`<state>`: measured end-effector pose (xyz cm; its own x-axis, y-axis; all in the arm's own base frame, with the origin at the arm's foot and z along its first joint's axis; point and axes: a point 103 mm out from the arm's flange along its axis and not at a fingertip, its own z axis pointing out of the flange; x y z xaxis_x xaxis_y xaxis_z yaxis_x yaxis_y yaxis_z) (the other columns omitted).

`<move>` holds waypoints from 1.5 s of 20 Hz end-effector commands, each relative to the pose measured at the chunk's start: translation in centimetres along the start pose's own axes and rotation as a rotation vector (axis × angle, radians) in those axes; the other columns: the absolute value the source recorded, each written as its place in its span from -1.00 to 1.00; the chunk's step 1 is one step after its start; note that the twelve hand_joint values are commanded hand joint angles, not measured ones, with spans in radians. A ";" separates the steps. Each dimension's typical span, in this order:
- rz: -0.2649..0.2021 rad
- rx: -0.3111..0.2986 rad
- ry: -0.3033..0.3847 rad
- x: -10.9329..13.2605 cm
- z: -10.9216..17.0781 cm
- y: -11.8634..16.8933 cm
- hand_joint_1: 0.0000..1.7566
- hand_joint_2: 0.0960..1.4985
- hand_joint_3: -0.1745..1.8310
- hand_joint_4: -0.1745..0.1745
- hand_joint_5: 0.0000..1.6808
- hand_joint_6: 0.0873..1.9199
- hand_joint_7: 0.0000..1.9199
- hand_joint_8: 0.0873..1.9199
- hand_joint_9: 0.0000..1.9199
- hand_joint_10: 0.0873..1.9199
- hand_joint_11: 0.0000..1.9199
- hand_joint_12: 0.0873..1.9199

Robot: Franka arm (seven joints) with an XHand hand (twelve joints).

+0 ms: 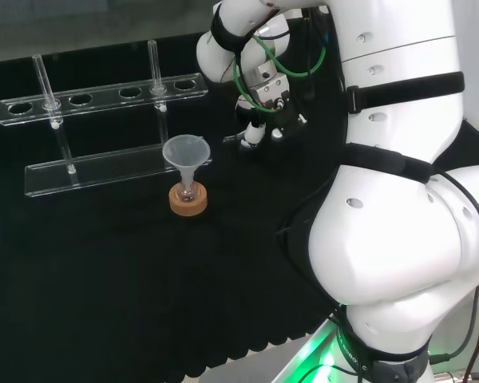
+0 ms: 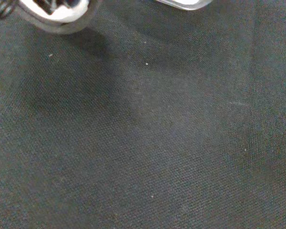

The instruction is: Pick up the weighing funnel.

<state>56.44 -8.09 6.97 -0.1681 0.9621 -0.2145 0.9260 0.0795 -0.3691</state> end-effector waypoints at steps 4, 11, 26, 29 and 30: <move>0.001 -0.003 0.004 0.1 0.0 -0.1 -0.04 -0.20 -0.29 0.01 -0.09 -0.32 -0.47 -0.34 -0.24 -0.52 -0.53 0.31; 0.005 -0.002 0.016 -0.3 0.1 -0.2 -0.04 -0.19 -0.29 0.02 -0.07 -0.30 -0.47 -0.34 -0.24 -0.52 -0.52 0.31; 0.013 0.006 0.006 -0.5 0.1 -0.3 -0.03 -0.18 -0.28 0.01 -0.05 -0.28 -0.47 -0.34 -0.24 -0.52 -0.52 0.31; 0.017 0.004 0.004 -0.6 0.1 -0.3 -0.03 -0.18 -0.27 0.01 -0.05 -0.28 -0.47 -0.34 -0.24 -0.52 -0.52 0.31; 0.015 0.003 0.008 -0.8 0.2 -0.3 -0.03 -0.18 -0.27 0.01 -0.05 -0.28 -0.47 -0.34 -0.24 -0.52 -0.52 0.31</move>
<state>56.26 -8.64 7.10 -0.1520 0.9651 -0.2132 0.9272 0.0646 -0.3690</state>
